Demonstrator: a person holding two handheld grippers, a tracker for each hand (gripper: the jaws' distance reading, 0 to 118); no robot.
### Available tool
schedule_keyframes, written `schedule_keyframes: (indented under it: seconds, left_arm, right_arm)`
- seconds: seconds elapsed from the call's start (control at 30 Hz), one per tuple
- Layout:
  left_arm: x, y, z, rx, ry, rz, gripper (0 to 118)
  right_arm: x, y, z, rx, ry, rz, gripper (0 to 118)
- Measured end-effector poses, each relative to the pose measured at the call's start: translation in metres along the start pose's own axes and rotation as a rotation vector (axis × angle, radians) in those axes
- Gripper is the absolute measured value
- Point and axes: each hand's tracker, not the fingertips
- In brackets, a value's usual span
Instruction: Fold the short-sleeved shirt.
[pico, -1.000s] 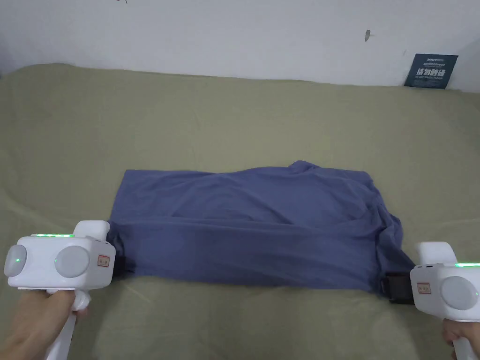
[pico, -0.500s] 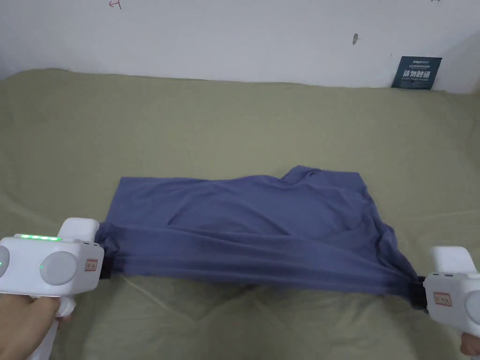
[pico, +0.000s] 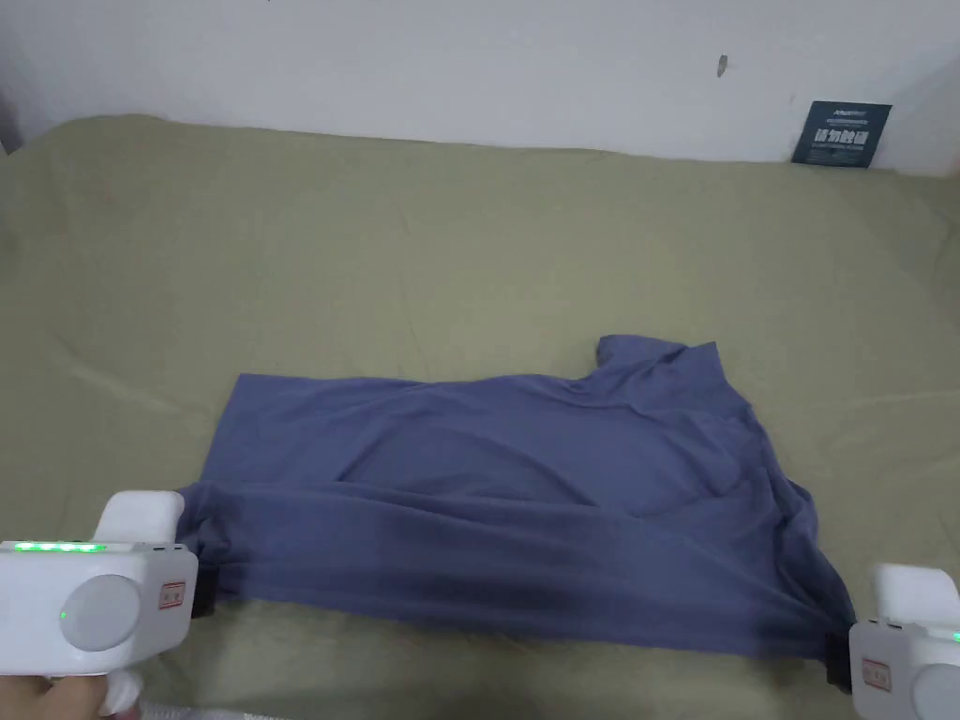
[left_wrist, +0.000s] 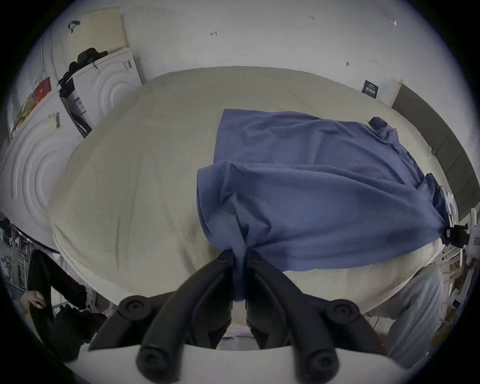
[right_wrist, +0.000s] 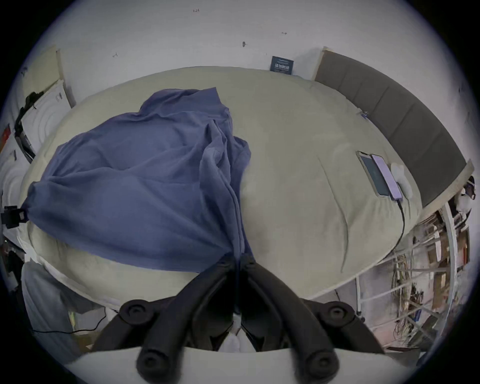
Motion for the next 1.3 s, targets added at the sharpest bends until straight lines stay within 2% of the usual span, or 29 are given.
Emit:
schedule_keyframes:
  seconds: [0.2, 0.23, 0.27, 0.3, 0.33, 0.37, 0.4, 0.5, 0.53, 0.57, 0.6, 0.63, 0.7, 0.87, 0.9, 0.97, 1.0, 1.03, 1.07, 1.1, 1.3]
  left_arm:
    - [-0.007, 0.001, 0.0, 0.009, -0.024, 0.048, 9]
    - [-0.011, 0.002, -0.001, 0.014, -0.046, 0.067, 12]
    - [-0.013, 0.002, 0.0, 0.015, -0.061, 0.083, 30]
    - [-0.017, 0.003, 0.002, 0.03, -0.068, 0.1, 69]
    - [-0.021, 0.004, 0.002, 0.036, -0.075, 0.117, 115]
    - [-0.024, 0.007, 0.004, 0.051, -0.077, 0.145, 118]
    - [-0.024, 0.01, 0.011, 0.112, -0.061, 0.167, 116]
    - [-0.022, 0.035, 0.013, 0.132, -0.037, 0.139, 101]
    - [-0.021, 0.046, 0.013, 0.148, -0.036, 0.133, 85]
    - [-0.018, 0.058, 0.01, 0.151, -0.037, 0.122, 65]
    - [-0.016, 0.072, 0.006, 0.158, -0.032, 0.116, 35]
    - [-0.014, 0.083, -0.001, 0.177, -0.038, 0.118, 0]
    - [-0.01, 0.108, -0.017, 0.18, -0.033, 0.144, 0]
    - [-0.002, 0.169, -0.065, 0.122, -0.032, 0.125, 0]
    - [-0.002, 0.179, -0.075, 0.11, -0.037, 0.124, 6]
    - [0.0, 0.196, -0.099, 0.059, 0.007, 0.12, 80]
    - [0.002, 0.202, -0.112, 0.032, 0.016, 0.091, 80]
    - [0.004, 0.207, -0.125, 0.021, 0.009, 0.082, 92]
    - [0.003, 0.209, -0.139, 0.005, 0.041, 0.079, 110]
    - [0.006, 0.213, -0.147, 0.002, 0.074, 0.067, 118]
    - [0.006, 0.225, -0.173, -0.035, 0.088, 0.048, 117]
  right_arm:
    - [0.003, -0.001, -0.001, 0.002, 0.001, -0.023, 4]
    - [0.004, -0.001, 0.002, 0.005, 0.011, -0.032, 11]
    - [0.006, 0.001, 0.004, 0.008, 0.032, -0.046, 31]
    - [0.008, 0.003, 0.006, 0.012, 0.024, -0.057, 64]
    - [0.011, 0.006, 0.008, 0.013, 0.037, -0.058, 106]
    - [0.011, 0.009, 0.012, 0.028, 0.057, -0.057, 115]
    - [0.011, 0.014, 0.016, 0.055, 0.062, -0.051, 114]
    - [0.003, 0.04, 0.021, 0.104, 0.034, -0.033, 104]
    - [0.001, 0.052, 0.022, 0.139, 0.038, -0.046, 89]
    - [0.0, 0.063, 0.021, 0.154, 0.042, -0.052, 64]
    - [-0.003, 0.077, 0.017, 0.162, 0.051, -0.05, 30]
    - [-0.008, 0.091, 0.012, 0.171, 0.053, -0.052, 3]
    - [-0.015, 0.116, -0.002, 0.194, 0.054, -0.058, 3]
    - [-0.03, 0.167, -0.044, 0.175, 0.063, 0.0, 3]
    - [-0.03, 0.173, -0.051, 0.171, 0.059, 0.003, 3]
    - [-0.031, 0.187, -0.069, 0.155, 0.052, 0.014, 3]
    - [-0.032, 0.193, -0.078, 0.15, 0.046, 0.02, 3]
    - [-0.033, 0.197, -0.083, 0.146, 0.036, 0.025, 3]
    - [-0.033, 0.201, -0.09, 0.138, 0.033, 0.028, 3]
    - [-0.032, 0.204, -0.095, 0.128, 0.036, 0.033, 3]
    - [-0.026, 0.213, -0.121, 0.088, 0.016, 0.063, 3]
